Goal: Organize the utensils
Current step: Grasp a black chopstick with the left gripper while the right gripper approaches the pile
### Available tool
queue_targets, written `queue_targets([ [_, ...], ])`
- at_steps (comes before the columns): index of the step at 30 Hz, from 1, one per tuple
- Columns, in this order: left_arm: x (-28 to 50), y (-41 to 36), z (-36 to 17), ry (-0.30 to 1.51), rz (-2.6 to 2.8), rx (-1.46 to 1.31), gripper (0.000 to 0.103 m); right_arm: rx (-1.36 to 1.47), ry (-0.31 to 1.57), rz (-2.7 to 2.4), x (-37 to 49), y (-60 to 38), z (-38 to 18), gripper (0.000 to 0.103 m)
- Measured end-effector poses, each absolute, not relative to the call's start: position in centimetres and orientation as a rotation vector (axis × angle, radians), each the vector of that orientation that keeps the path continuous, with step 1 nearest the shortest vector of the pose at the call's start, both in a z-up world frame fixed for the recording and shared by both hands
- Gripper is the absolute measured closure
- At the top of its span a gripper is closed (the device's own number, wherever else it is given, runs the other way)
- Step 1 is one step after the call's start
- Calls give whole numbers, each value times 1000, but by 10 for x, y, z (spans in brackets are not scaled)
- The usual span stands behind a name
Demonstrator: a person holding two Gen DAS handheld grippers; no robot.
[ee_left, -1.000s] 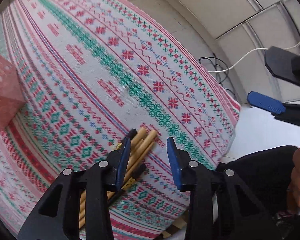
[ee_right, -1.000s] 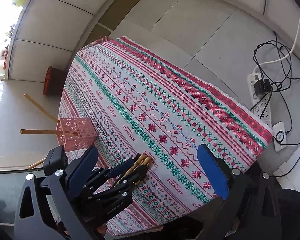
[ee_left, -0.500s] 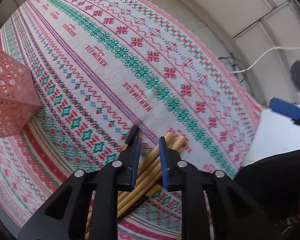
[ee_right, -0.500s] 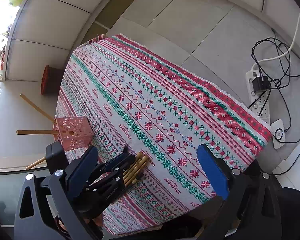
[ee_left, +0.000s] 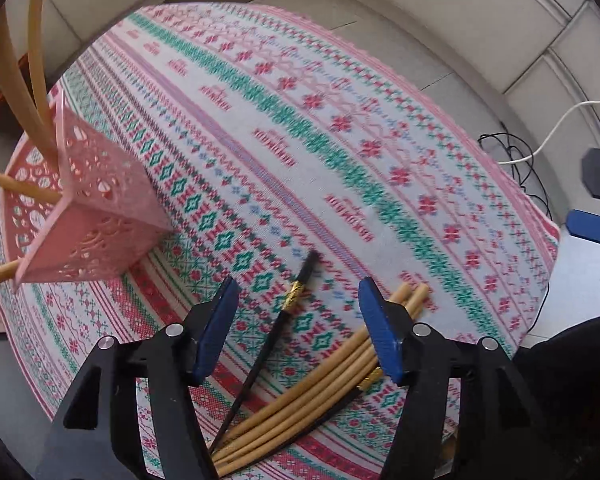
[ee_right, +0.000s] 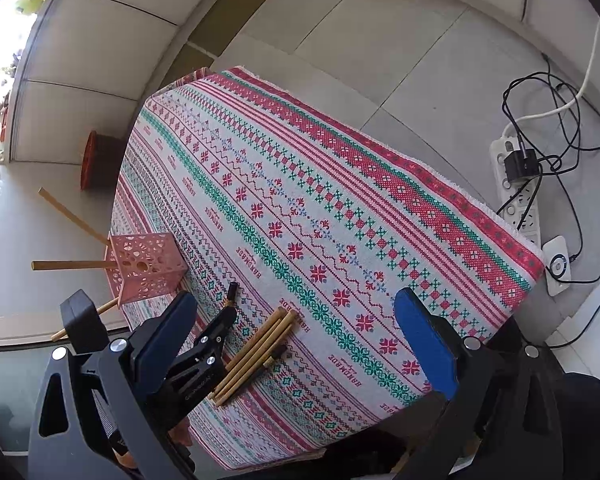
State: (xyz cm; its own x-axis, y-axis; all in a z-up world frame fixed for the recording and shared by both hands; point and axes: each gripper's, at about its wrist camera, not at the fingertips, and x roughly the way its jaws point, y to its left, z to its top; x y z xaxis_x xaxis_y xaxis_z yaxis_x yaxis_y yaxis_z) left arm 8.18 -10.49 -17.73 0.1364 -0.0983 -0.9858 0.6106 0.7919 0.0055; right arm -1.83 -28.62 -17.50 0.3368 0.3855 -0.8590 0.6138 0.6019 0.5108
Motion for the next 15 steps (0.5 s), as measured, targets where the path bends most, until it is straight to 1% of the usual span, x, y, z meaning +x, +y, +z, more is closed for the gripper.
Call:
queue_targets([
  [3, 89, -105, -192, 1383, -522, 477, 54, 967, 1282, -186, -18, -283, -176, 7],
  [4, 92, -107, -199, 1399, -519, 485, 60, 965, 1286, -187, -18, -282, -177, 7],
  [6, 92, -109, -200, 1380, -532, 490, 66, 961, 1297, -193, -19, -279, -180, 7],
  [7, 92, -109, -198, 1376, -531, 489, 75, 957, 1303, -198, -20, -277, -182, 7],
  [8, 92, -108, -198, 1366, -527, 494, 88, 950, 1314, -208, -21, -273, -185, 7],
  [12, 90, -87, -188, 1322, -524, 472, 97, 933, 1387, -215, -27, -250, -203, 7],
  [15, 84, -76, -178, 1274, -485, 510, 97, 938, 1438, -234, -34, -229, -217, 7],
])
